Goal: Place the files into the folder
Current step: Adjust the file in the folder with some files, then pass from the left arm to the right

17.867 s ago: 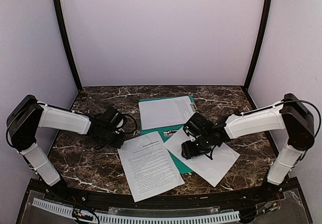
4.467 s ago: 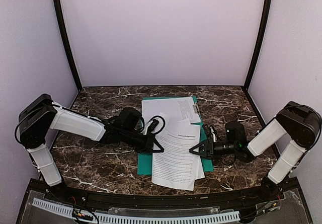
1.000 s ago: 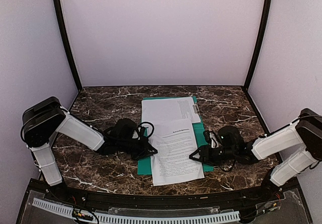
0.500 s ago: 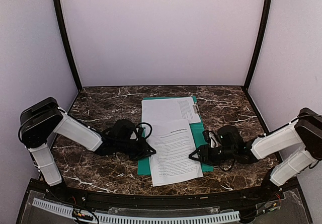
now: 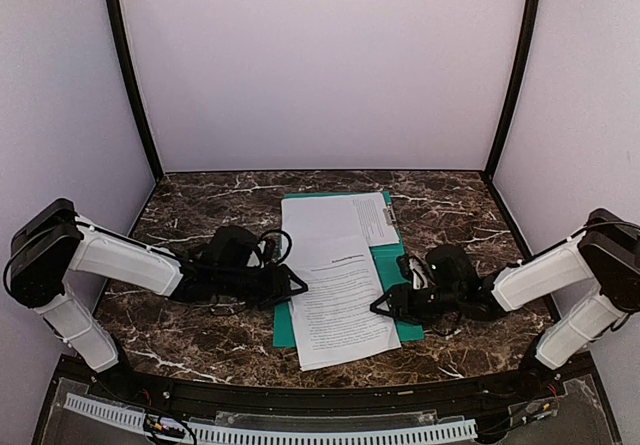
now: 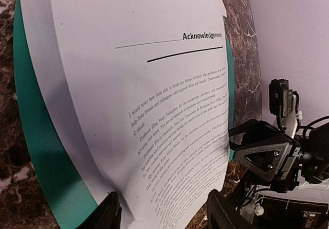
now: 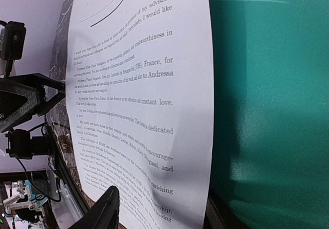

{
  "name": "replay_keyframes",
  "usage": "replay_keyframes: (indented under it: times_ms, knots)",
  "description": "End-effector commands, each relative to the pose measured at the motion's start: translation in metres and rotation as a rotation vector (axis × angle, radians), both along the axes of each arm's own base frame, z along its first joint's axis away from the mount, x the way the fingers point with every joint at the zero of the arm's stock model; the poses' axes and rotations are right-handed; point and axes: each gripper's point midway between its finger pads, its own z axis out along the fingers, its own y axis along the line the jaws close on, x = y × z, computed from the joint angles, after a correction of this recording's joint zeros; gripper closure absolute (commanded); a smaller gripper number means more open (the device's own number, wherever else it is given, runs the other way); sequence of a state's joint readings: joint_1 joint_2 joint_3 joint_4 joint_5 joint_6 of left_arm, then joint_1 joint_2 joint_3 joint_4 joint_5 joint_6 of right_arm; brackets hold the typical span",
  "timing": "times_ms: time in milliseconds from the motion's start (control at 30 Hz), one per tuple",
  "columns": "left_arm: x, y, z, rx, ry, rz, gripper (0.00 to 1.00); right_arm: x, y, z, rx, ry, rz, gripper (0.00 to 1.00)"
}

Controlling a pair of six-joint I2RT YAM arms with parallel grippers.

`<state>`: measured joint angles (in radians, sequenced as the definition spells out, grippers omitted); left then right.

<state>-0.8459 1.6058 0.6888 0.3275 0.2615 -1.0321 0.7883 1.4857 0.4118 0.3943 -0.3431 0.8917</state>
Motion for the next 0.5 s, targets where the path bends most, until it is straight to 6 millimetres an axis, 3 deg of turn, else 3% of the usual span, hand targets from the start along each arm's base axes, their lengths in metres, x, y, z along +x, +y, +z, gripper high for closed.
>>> replay_keyframes:
  times_ms: [0, 233, 467]
  knots:
    - [-0.008, 0.023, -0.012, 0.098, 0.001, 0.004, 0.41, 0.001, 0.004, -0.002, -0.015, -0.01, 0.019, 0.49]
    - [-0.011, 0.037, -0.025, 0.158, 0.005, 0.01, 0.36, 0.003, 0.005, -0.004, -0.032, -0.01, 0.022, 0.49]
    - [-0.003, 0.038, -0.032, 0.212, -0.008, -0.017, 0.32, 0.006, 0.004, -0.008, -0.06, -0.011, 0.021, 0.5]
